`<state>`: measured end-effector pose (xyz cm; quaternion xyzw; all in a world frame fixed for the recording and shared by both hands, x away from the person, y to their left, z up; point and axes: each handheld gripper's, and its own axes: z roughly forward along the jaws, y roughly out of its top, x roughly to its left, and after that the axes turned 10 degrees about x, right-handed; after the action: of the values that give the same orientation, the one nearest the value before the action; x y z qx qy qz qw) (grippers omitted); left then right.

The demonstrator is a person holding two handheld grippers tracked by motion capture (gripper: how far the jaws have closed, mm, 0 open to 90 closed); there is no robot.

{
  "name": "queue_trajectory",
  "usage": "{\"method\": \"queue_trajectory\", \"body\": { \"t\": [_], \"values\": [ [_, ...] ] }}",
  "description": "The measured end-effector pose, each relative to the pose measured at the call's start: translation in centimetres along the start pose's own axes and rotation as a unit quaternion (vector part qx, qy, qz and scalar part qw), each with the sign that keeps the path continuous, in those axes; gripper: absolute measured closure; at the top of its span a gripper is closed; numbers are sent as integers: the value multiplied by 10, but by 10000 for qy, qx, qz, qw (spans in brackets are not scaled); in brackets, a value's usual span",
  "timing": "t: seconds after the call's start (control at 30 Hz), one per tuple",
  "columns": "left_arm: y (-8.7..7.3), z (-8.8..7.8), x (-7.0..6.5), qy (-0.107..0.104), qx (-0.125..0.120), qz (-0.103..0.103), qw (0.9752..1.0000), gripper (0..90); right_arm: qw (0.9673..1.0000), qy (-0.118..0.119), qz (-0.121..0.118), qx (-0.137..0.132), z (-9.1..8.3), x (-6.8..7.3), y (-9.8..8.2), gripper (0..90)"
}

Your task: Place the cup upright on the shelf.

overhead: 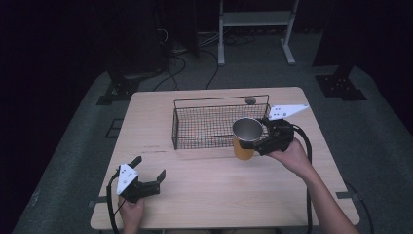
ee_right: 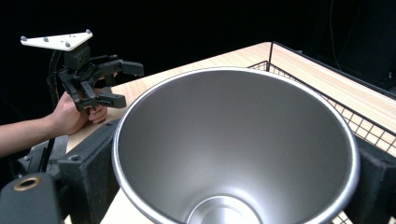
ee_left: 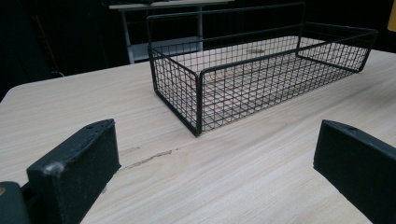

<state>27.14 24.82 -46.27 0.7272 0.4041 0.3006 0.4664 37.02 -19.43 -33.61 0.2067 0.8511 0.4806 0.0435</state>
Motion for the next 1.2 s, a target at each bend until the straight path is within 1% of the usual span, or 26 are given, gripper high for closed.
{"method": "queue_trajectory", "body": {
  "t": [0.03, 0.07, 0.27, 0.47, 0.6, 0.73, 0.83, 1.0, 1.03, 1.07, 1.2],
  "values": [
    [0, 0, 0, 2, -3, -1, 10000, 0, 10000, 0, 0, 0, 0, 0, 0, 87],
    [0, 0, 0, 7, -1, 1, 10000, 0, 10000, 4, 6, 3, 0, -2, 4, 87],
    [0, 0, 0, 6, -3, 3, 10000, 0, 10000, 18, 55, -18, 0, -11, 14, 87],
    [0, 0, 0, -9, -4, -5, 10000, 0, 9999, -15, 73, 74, 3, -18, 22, 87],
    [0, 0, 0, -13, -3, -3, 10000, 0, 9999, -43, 114, 106, 7, -25, 27, 87],
    [0, 0, 0, -18, 1, -8, 10000, 0, 9998, -54, 146, 123, 10, -29, 31, 87],
    [0, 0, 0, -16, -6, -8, 10000, 0, 9997, -59, 175, 140, 16, -35, 35, 87],
    [0, 0, 0, -23, -5, -7, 10000, 0, 9996, -119, 173, 166, 20, -39, 42, 87],
    [0, 0, 0, -20, -3, -8, 10000, 0, 9997, -149, 171, 129, 21, -39, 44, 87],
    [0, 0, 0, -22, -1, -8, 10000, 0, 9997, -122, 194, 123, 23, -42, 48, 87],
    [0, 0, 0, -34, -14, -12, 10000, 0, 9996, -157, 186, 145, 27, -45, 54, 87]
  ]
}}
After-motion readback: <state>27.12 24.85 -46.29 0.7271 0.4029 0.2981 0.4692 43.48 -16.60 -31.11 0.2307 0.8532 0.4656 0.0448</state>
